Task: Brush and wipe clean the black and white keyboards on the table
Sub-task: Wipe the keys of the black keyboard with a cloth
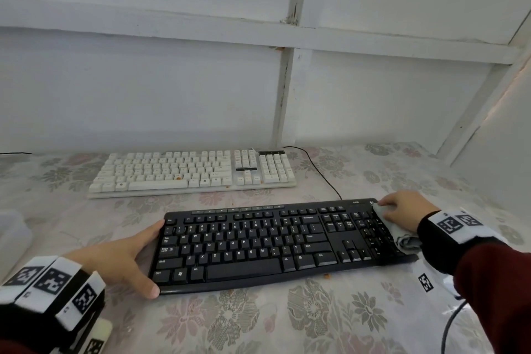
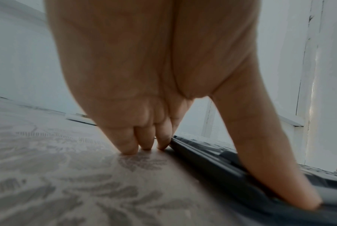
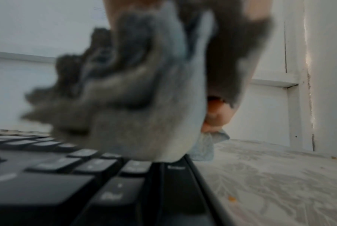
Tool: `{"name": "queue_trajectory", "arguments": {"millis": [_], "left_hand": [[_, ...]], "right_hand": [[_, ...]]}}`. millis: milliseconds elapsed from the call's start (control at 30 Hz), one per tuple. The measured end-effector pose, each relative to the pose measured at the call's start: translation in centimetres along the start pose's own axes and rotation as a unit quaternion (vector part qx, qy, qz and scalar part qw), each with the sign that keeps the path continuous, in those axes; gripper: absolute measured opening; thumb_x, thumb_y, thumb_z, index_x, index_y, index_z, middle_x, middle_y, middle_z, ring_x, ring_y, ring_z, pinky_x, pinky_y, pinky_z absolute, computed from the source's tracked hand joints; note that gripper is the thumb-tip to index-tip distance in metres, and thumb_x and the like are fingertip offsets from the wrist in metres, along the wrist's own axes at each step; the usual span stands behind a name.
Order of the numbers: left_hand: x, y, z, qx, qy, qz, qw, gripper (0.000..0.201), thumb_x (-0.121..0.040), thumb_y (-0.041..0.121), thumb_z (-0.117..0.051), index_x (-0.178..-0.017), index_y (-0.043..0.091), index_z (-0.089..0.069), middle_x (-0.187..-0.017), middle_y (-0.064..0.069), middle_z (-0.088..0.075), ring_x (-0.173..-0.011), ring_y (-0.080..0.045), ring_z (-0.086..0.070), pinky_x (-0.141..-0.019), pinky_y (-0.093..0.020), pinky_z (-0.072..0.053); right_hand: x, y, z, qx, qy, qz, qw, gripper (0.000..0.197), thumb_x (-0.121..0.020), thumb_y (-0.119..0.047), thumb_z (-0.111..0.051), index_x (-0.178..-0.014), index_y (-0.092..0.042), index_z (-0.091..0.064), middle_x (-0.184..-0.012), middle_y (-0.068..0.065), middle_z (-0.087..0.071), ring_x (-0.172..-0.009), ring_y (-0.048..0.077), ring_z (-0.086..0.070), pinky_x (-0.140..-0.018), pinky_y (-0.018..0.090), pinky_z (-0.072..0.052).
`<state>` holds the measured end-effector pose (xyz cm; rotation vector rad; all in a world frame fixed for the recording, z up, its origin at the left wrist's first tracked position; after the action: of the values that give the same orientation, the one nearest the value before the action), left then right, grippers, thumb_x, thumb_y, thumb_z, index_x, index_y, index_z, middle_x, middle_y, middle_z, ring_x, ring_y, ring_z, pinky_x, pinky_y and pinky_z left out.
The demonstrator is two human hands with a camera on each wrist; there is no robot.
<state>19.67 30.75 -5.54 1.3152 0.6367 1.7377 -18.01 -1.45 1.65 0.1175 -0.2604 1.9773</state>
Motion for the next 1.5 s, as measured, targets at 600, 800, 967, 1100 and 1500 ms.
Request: {"name": "queue_trajectory", "arguments": {"millis": [600,800,967,1100,1500], "left_hand": [[0.1,0.3,-0.1,-0.01,-0.003,0.009,1.0,0.15,-0.037,0.025,-0.096,-0.148,0.033,0.004,-0.152,0.017,-0.016,-0.139,-0.006,-0.024,-0.117,-0.038,-0.023],[0.4,0.6,-0.2,-0.007,0.003,0.013,1.0,0.15,-0.036,0.026,-0.097,-0.148,0.034,0.003,-0.15,0.019,-0.021,-0.137,-0.005,-0.027,-0.116,-0.038,-0.025],[0.9,1.3,-0.7,-0.015,0.012,0.016,1.0,0.152,-0.033,0.029,-0.096,-0.148,0.029,0.002,-0.153,0.015,-0.016,-0.14,-0.007,-0.019,-0.118,-0.036,-0.019],[1.7,1.6,-1.2,-0.044,0.042,0.014,0.998,0.151,-0.025,0.046,-0.093,-0.148,0.031,-0.006,-0.151,0.019,-0.02,-0.139,-0.003,-0.018,-0.119,-0.035,-0.014],[5.6,4.0,-4.7,-0.237,0.206,0.095,0.945,0.076,-0.081,0.033,-0.069,-0.144,0.034,-0.026,-0.141,0.017,-0.043,-0.129,-0.005,-0.04,-0.111,-0.029,-0.029]], "right_hand": [[6.4,3.3,-0.5,-0.017,-0.022,0.019,0.999,0.032,-0.091,-0.015,-0.056,-0.122,-0.019,-0.062,-0.125,0.001,-0.06,-0.115,0.016,-0.053,-0.098,0.023,-0.035],[8.5,3.2,-0.7,-0.008,-0.025,0.032,0.999,0.027,-0.094,-0.018,-0.05,-0.116,-0.019,-0.065,-0.108,-0.004,-0.062,-0.092,0.008,-0.05,-0.081,0.017,-0.033],[9.5,3.2,-0.4,-0.021,-0.042,0.034,0.998,0.016,-0.091,-0.022,-0.054,-0.084,-0.03,-0.066,-0.101,-0.003,-0.068,-0.093,0.012,-0.06,-0.074,0.016,-0.038],[9.3,3.4,0.4,-0.061,-0.037,0.049,0.996,0.019,-0.087,-0.02,-0.062,-0.095,-0.038,-0.063,-0.101,-0.011,-0.061,-0.096,0.008,-0.056,-0.076,0.018,-0.035],[8.1,2.2,2.3,-0.14,-0.02,0.092,0.986,0.056,-0.074,-0.022,-0.077,-0.08,-0.072,-0.051,-0.092,-0.013,-0.067,-0.083,0.005,-0.059,-0.07,0.022,-0.044]]}}
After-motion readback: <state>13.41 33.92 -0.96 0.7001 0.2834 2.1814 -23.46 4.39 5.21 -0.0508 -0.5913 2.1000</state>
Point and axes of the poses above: each hand's wrist, its own x-axis away from the middle knuckle, its own z-axis out of the back of the hand, y = z × x, the point moved 1 cm from there along -x, towards the middle knuckle
